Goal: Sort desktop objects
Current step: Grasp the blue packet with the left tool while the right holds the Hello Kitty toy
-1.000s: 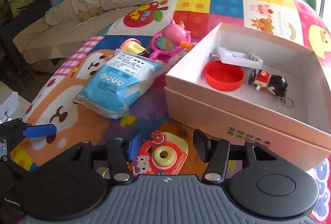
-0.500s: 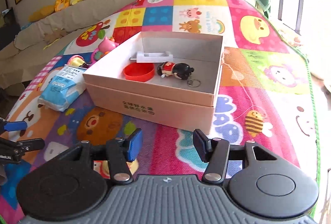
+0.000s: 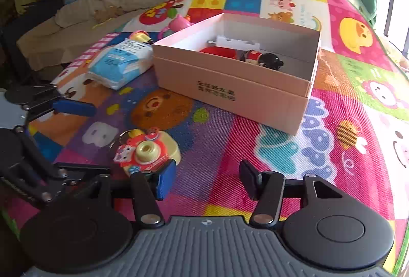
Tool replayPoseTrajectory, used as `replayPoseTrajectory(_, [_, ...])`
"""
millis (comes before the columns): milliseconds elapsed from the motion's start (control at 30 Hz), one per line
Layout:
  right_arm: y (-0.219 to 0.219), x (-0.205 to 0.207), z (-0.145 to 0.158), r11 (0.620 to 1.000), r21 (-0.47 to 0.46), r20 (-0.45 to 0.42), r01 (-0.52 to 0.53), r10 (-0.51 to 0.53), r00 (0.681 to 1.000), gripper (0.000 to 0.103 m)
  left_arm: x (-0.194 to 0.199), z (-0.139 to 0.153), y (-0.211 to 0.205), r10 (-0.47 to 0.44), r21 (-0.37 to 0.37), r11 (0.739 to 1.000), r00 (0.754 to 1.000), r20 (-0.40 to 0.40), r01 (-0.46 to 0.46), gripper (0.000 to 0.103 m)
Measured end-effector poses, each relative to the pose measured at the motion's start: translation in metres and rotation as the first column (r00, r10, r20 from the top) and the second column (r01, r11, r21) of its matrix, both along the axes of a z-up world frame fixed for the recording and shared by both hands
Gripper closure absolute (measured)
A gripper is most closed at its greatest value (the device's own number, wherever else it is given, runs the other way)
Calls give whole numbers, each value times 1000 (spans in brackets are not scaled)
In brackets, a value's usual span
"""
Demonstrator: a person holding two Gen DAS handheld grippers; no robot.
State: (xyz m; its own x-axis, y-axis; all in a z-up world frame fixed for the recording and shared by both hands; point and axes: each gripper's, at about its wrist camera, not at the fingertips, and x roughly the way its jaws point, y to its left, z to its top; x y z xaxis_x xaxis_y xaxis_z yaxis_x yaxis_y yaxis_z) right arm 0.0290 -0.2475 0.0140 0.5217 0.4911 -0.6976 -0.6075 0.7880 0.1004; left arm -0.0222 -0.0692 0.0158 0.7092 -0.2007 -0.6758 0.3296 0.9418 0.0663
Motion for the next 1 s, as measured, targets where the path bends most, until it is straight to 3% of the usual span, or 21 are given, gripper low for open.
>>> replayPoseTrajectory(67, [-4, -17, 8, 999, 31, 17, -43, 43, 999, 42, 5, -1, 2, 25, 33, 999, 1000, 16, -26, 0])
replayPoseTrajectory(133, [-5, -27, 14, 997, 45, 49, -58, 56, 997, 30, 12, -2, 8, 81, 67, 994, 996, 34, -83, 0])
replayPoseTrajectory(167, [-4, -30, 16, 997, 50, 60, -62, 59, 996, 28, 18, -2, 16, 130, 85, 987, 991, 40, -133, 0])
replayPoseTrajectory(300, [11, -31, 18, 994, 47, 88, -98, 94, 992, 27, 27, 5, 49, 259, 51, 964, 965, 28, -261, 0])
replayPoseTrajectory(500, [41, -13, 0, 996, -11, 74, -91, 92, 993, 27, 15, 10, 76, 307, 17, 951, 951, 23, -308, 0])
replayPoseTrajectory(567, [46, -7, -6, 995, -16, 51, -97, 98, 994, 31, 11, 10, 79, 307, 8, 952, 951, 27, -307, 0])
replayPoseTrajectory(633, [48, -7, -6, 995, -18, 59, -95, 96, 994, 47, 9, 12, 80, 313, 1, 950, 948, 54, -313, 0])
replayPoseTrajectory(833, [30, -5, -4, 1000, -30, 53, 5, -3, 999, 47, 27, 24, 70, 331, 42, 938, 923, 197, -345, 0])
replayPoseTrajectory(1000, [15, -11, -4, 997, -32, 63, 70, -68, 996, 47, 73, 9, 63, 366, 130, 909, 909, 201, -395, 0])
